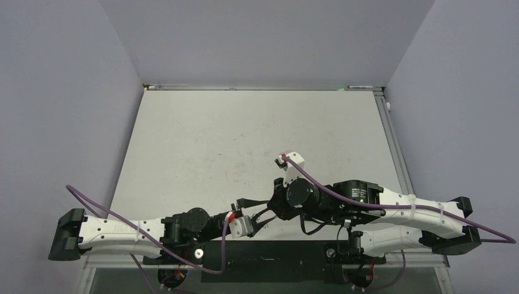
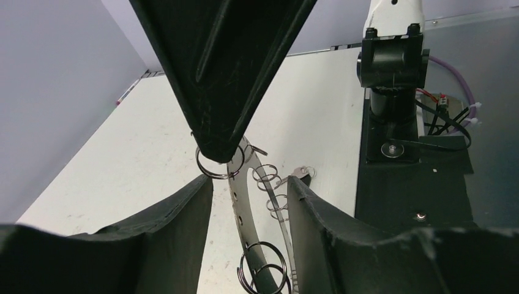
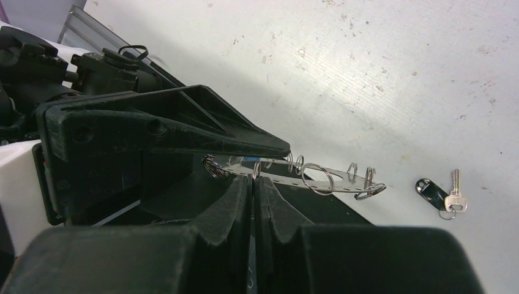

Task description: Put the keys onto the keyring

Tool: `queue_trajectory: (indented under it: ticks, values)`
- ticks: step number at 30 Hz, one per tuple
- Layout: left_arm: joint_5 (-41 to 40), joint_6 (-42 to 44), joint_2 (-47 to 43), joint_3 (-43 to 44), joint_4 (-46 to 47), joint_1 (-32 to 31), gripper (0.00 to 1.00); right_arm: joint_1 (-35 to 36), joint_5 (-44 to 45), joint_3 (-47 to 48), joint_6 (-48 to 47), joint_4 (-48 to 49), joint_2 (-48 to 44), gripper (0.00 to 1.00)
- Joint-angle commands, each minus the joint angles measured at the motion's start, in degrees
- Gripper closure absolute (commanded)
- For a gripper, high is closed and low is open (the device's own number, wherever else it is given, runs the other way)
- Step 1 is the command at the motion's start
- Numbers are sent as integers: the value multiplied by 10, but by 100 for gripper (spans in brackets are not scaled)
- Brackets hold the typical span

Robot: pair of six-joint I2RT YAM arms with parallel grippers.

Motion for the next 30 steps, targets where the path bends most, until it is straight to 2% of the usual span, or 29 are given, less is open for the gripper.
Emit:
queue_trajectory:
  ticks: [1, 9, 21, 25, 30]
  values:
    - [-9, 32, 4, 23, 18, -2, 57, 8, 1, 26, 5, 12, -2, 95]
    - [-31, 39, 10, 9, 69, -2, 64, 9, -5, 20, 6, 18, 0, 95]
    - [-34, 46, 25, 11, 81, -2, 75, 10, -4, 16, 9, 19, 0, 95]
    - [-35, 45, 28, 11, 85, -2, 75, 11, -2, 14, 10, 19, 1, 95]
    - [-37, 42, 31, 9, 90, -2, 68, 11, -1, 14, 10, 18, 4, 95]
